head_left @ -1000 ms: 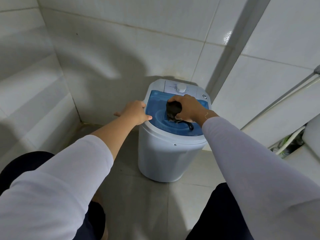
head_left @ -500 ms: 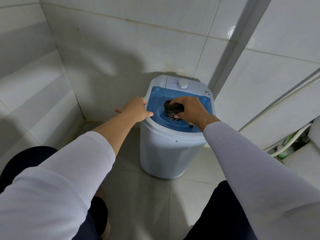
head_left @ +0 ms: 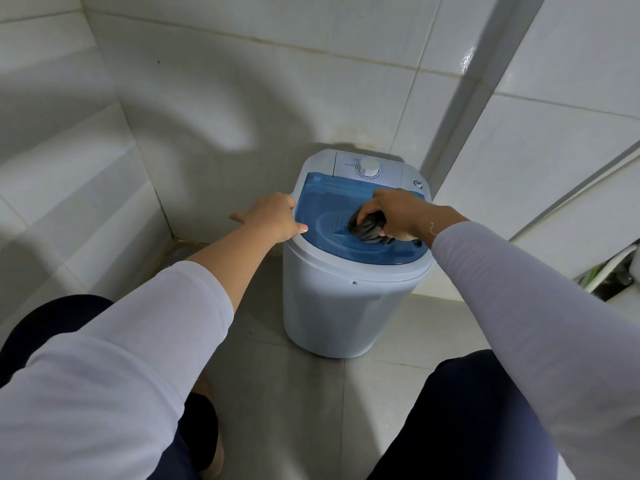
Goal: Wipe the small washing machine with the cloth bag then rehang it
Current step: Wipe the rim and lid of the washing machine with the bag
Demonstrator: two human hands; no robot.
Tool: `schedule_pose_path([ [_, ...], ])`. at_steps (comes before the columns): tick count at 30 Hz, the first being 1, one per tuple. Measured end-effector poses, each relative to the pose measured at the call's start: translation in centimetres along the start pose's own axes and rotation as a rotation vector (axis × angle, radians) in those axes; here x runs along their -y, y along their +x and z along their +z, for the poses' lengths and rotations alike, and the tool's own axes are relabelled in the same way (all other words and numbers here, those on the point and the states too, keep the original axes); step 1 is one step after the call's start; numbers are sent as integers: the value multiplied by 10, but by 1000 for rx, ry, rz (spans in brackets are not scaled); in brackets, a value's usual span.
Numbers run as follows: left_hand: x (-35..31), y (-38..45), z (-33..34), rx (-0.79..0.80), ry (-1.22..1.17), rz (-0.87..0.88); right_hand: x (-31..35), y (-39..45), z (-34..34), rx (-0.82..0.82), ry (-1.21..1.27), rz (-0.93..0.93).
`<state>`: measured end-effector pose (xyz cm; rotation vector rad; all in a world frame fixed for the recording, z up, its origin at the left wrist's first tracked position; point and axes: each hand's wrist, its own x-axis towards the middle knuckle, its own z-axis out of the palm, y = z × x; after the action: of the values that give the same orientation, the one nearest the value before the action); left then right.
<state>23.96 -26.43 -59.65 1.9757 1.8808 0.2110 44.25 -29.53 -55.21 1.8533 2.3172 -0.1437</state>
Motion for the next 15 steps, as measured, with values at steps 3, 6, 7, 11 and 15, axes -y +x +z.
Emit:
schedule_pose_path([
  [3, 0, 1, 1, 2, 0, -3, -3, -6, -12, 61, -165, -6],
  [6, -1, 3, 2, -7, 14, 1, 4, -8, -26, 44, -352, -18],
  [7, -2, 3, 2, -6, 19, -1, 7, -8, -30, 21, -413, -32],
  [11, -3, 2, 1, 4, -1, 3, 17, -7, -28, -5, -455, -43],
  [15, -1, 2, 0, 9, -29, 8, 30, -3, -20, 28, -311, -84],
])
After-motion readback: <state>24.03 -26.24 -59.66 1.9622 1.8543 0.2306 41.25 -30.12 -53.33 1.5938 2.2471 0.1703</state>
